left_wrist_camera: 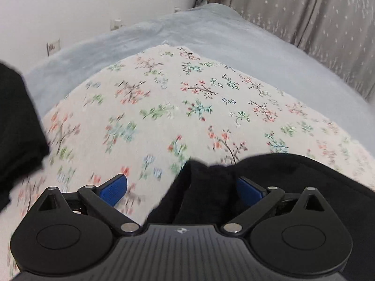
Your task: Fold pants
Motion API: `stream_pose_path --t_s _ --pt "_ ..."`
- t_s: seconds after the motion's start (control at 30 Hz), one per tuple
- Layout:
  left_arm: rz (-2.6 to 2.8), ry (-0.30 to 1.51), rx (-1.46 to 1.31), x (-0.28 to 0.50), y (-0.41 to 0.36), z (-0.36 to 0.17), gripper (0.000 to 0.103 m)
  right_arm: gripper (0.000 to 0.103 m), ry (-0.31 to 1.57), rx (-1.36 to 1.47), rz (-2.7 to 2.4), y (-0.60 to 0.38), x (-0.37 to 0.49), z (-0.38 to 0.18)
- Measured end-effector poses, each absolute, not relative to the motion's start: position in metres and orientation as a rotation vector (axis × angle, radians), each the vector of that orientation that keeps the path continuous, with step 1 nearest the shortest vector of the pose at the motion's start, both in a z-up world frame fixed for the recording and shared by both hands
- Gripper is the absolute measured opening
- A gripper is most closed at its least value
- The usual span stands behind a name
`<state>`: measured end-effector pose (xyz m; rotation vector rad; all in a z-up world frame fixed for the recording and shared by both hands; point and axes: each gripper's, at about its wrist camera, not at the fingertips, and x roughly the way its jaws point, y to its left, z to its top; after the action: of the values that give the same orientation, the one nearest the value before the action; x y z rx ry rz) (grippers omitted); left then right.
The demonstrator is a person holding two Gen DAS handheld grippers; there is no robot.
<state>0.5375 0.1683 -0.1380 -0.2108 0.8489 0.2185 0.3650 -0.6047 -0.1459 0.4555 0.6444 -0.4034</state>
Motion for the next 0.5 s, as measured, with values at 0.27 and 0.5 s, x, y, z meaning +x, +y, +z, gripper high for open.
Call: stream_pose_path --t_s 0.27,0.5 --pt "0.165 0.819 -0.048 0.565 0.130 -0.162 0.064 0.033 0.697 0.434 -0.391 -0.622 0.448 -0.170" --pt "0.188 0.764 0.023 0.570 0.121 -0.143 0.041 0.019 0.676 0.321 -0.448 -0.611 0.449 -0.175"
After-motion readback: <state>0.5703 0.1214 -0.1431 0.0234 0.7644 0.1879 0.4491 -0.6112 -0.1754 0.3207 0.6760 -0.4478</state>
